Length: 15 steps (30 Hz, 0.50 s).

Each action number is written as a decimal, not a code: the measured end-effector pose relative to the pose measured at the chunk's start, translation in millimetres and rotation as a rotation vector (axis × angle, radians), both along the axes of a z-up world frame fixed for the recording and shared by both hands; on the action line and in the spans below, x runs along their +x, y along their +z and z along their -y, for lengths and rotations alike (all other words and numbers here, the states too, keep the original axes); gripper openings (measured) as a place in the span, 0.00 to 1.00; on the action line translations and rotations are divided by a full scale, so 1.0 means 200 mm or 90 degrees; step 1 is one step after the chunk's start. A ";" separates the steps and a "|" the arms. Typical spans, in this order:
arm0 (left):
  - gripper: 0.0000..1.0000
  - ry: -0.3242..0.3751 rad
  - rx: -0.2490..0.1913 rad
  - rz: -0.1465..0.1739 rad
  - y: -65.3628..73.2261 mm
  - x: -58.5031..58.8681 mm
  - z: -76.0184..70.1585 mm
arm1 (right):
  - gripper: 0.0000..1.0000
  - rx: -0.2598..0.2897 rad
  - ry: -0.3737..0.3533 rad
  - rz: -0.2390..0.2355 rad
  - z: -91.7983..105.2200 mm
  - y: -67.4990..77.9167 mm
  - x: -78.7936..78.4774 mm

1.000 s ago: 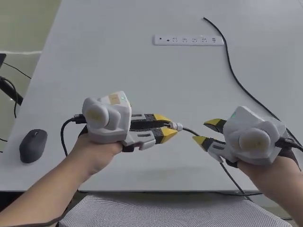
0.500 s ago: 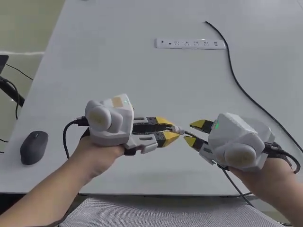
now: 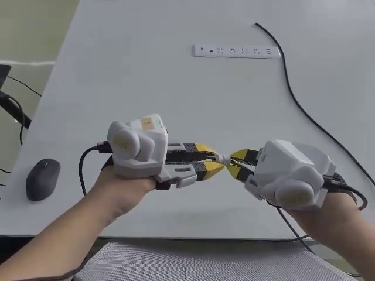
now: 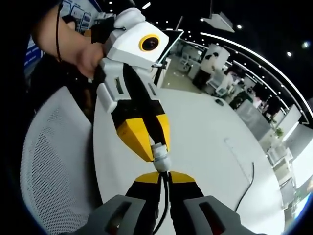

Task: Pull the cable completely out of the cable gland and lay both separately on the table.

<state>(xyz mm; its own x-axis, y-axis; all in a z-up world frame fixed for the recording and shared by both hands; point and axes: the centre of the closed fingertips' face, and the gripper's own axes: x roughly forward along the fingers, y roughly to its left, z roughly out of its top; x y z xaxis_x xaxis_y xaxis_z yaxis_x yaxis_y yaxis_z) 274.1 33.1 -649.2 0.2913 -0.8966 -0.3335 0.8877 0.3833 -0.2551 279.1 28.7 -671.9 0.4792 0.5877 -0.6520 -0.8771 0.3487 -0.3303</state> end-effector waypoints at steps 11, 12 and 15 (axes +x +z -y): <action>0.15 -0.001 -0.002 -0.001 0.00 0.00 0.01 | 0.00 0.010 -0.013 -0.010 0.01 -0.01 0.00; 0.15 -0.001 -0.002 -0.001 0.00 0.00 0.01 | 0.00 0.011 -0.014 -0.012 0.01 -0.01 0.00; 0.15 0.001 -0.004 0.001 0.00 0.00 0.01 | 0.00 0.011 -0.020 -0.014 0.02 -0.01 0.01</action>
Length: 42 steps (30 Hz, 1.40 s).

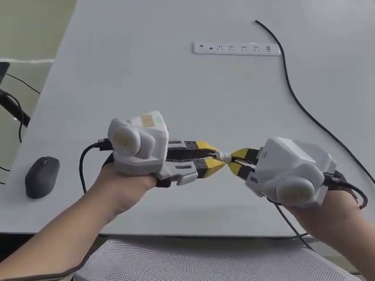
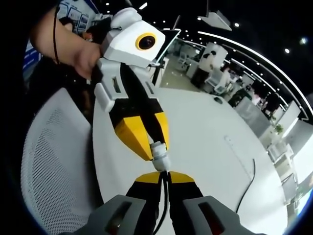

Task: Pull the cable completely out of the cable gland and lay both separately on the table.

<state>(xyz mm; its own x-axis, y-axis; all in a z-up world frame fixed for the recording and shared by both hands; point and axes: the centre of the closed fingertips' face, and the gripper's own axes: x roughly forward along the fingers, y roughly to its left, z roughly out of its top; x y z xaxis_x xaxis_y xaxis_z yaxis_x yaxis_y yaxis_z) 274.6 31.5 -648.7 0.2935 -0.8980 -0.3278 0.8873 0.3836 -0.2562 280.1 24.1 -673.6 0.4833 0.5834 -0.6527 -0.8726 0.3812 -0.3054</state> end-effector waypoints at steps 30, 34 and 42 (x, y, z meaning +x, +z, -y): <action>0.15 0.008 0.000 0.001 0.00 -0.01 -0.01 | 0.00 0.005 -0.083 -0.067 0.18 -0.14 -0.02; 0.15 0.005 0.000 0.003 0.00 -0.01 0.00 | 0.00 0.006 -0.091 -0.067 0.20 -0.14 -0.01; 0.15 -0.002 0.001 0.000 -0.02 -0.02 0.01 | 0.00 -0.004 -0.098 -0.064 0.23 -0.13 0.02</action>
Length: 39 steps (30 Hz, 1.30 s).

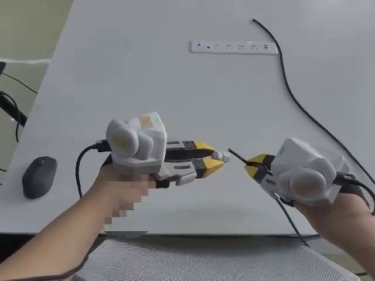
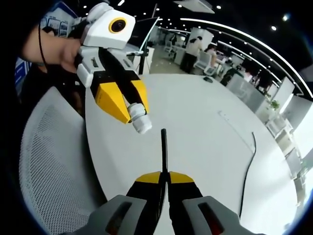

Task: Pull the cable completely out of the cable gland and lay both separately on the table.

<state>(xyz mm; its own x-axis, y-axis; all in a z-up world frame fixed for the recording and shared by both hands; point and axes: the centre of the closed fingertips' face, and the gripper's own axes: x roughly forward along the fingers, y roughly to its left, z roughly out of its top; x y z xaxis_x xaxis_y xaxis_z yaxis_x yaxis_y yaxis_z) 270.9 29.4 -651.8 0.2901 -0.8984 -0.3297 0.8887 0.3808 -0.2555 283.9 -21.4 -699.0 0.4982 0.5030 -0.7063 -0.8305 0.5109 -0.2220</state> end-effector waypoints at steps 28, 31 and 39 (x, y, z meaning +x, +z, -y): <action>0.15 0.050 -0.015 -0.020 -0.14 -0.03 -0.13 | 0.00 -0.011 0.011 -0.003 -0.12 0.14 0.20; 0.15 0.057 -0.016 -0.023 -0.16 -0.03 -0.16 | 0.00 -0.017 0.020 -0.003 -0.16 0.13 0.23; 0.15 0.076 -0.012 -0.029 -0.19 -0.05 -0.24 | 0.00 -0.041 0.052 -0.002 -0.25 0.09 0.30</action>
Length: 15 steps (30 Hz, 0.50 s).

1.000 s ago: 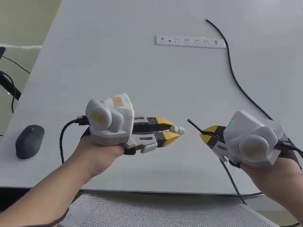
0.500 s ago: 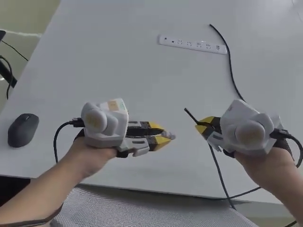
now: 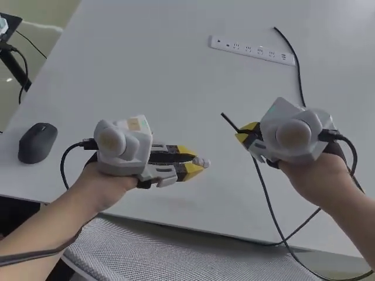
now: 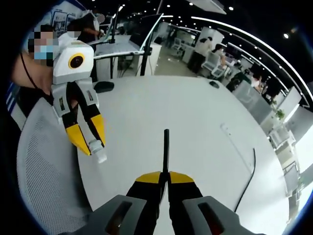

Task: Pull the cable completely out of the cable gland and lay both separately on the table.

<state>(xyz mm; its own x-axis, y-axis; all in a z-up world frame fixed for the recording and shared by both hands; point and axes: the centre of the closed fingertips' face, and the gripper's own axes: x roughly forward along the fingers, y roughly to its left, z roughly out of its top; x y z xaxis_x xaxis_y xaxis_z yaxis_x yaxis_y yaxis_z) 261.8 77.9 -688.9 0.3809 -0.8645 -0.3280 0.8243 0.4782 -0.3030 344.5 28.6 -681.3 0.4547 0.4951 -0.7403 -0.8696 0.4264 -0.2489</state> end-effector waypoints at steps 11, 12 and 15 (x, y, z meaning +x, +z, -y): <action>0.15 0.005 0.008 -0.017 -0.07 -0.05 -0.07 | 0.00 -0.003 0.017 -0.007 -0.12 -0.04 0.09; 0.15 0.006 0.010 -0.018 -0.07 -0.06 -0.07 | 0.00 -0.006 0.022 -0.006 -0.14 -0.05 0.09; 0.15 0.011 0.010 -0.023 -0.09 -0.06 -0.09 | 0.00 -0.006 0.034 -0.007 -0.18 -0.06 0.11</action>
<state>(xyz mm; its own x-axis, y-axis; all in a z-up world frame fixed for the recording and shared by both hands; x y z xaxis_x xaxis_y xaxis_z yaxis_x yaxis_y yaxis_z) 249.5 96.1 -707.6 0.3833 -0.8524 -0.3557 0.8044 0.4974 -0.3249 366.0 65.1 -693.4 0.4195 0.5114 -0.7500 -0.8939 0.3766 -0.2433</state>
